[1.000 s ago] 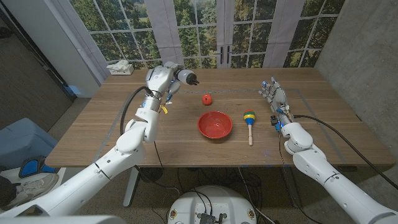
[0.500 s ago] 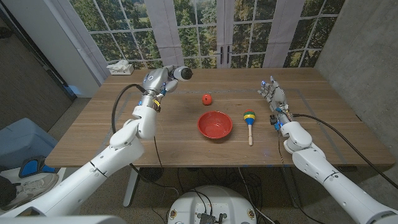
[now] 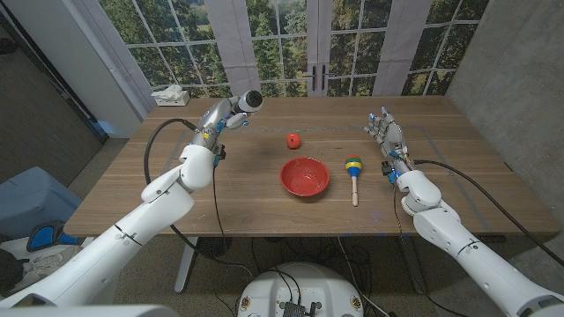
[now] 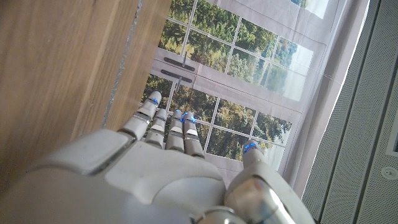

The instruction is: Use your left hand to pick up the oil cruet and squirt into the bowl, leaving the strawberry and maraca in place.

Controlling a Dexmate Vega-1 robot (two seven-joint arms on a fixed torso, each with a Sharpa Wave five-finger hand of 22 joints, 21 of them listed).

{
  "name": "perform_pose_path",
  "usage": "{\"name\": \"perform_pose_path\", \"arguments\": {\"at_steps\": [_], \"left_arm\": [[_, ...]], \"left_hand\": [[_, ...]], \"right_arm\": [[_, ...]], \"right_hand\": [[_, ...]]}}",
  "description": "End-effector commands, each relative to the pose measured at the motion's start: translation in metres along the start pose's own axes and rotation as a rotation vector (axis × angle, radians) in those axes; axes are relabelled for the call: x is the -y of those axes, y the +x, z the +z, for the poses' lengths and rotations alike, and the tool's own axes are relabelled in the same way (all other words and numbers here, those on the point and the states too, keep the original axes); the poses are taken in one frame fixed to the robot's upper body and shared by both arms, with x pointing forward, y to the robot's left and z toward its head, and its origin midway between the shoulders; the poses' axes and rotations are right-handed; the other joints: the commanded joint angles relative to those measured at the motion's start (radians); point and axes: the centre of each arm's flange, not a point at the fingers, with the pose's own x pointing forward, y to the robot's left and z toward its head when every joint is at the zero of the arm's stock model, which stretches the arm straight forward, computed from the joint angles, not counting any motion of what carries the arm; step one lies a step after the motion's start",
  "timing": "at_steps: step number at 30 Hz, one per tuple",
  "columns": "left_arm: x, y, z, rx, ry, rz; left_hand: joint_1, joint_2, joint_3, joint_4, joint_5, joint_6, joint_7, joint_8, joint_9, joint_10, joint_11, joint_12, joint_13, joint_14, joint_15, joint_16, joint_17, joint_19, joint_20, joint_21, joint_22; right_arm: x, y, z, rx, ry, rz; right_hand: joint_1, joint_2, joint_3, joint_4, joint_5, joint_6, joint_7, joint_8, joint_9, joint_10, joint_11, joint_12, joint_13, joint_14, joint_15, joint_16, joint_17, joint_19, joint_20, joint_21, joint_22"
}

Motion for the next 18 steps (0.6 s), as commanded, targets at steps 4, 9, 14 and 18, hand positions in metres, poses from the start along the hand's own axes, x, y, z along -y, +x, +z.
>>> {"name": "perform_pose_path", "arguments": {"at_steps": [4, 9, 14, 18], "left_arm": [[-0.002, 0.008, -0.022, -0.052, -0.342, -0.164], [-0.001, 0.012, -0.03, -0.08, -0.408, -0.193], [0.0, 0.014, -0.039, -0.111, -0.445, -0.21], [0.002, 0.016, -0.047, -0.139, -0.487, -0.227]], "left_hand": [[-0.008, 0.006, 0.051, 0.025, 0.001, 0.048, 0.062, -0.009, -0.001, 0.081, 0.058, 0.009, -0.002, -0.004, -0.028, -0.011, -0.007, 0.001, -0.139, -0.011, -0.008], [-0.008, 0.007, 0.055, 0.024, 0.001, 0.05, 0.068, -0.011, -0.002, 0.085, 0.058, 0.01, -0.003, -0.005, -0.029, -0.012, -0.01, 0.001, -0.14, -0.012, -0.011], [-0.009, 0.008, 0.069, 0.019, 0.001, 0.053, 0.076, -0.015, -0.003, 0.087, 0.065, 0.011, -0.008, -0.027, -0.027, -0.023, -0.023, 0.0, -0.142, -0.014, -0.017], [-0.013, 0.008, 0.079, 0.019, 0.001, 0.056, 0.079, -0.018, -0.004, 0.097, 0.068, 0.014, -0.011, -0.038, -0.027, -0.028, -0.033, -0.004, -0.141, -0.019, -0.023]], "right_arm": [[-0.001, 0.005, -0.001, -0.004, 0.0, 0.006], [-0.002, 0.007, -0.001, -0.005, -0.001, 0.009], [-0.003, 0.008, 0.0, -0.007, -0.004, 0.01], [-0.004, 0.008, 0.001, -0.009, -0.011, 0.015]], "right_hand": [[-0.004, 0.008, 0.002, -0.006, 0.002, 0.003, -0.006, 0.0, 0.002, 0.008, 0.003, -0.003, 0.005, 0.003, 0.003, -0.005, 0.001, 0.011, -0.002, -0.003, 0.001], [-0.004, 0.008, 0.002, -0.006, 0.002, 0.002, -0.006, 0.0, 0.002, 0.007, 0.002, -0.003, 0.005, 0.003, 0.002, -0.005, 0.001, 0.011, -0.003, -0.003, 0.001], [-0.005, 0.009, 0.002, -0.006, 0.002, 0.002, -0.005, 0.0, 0.002, 0.008, 0.002, -0.003, 0.005, 0.003, 0.004, -0.006, 0.001, 0.011, -0.003, -0.003, 0.001], [-0.005, 0.009, 0.002, -0.006, 0.002, 0.002, -0.006, 0.0, 0.002, 0.008, 0.001, -0.003, 0.005, 0.003, 0.002, -0.006, 0.001, 0.011, -0.003, -0.003, 0.001]]}}
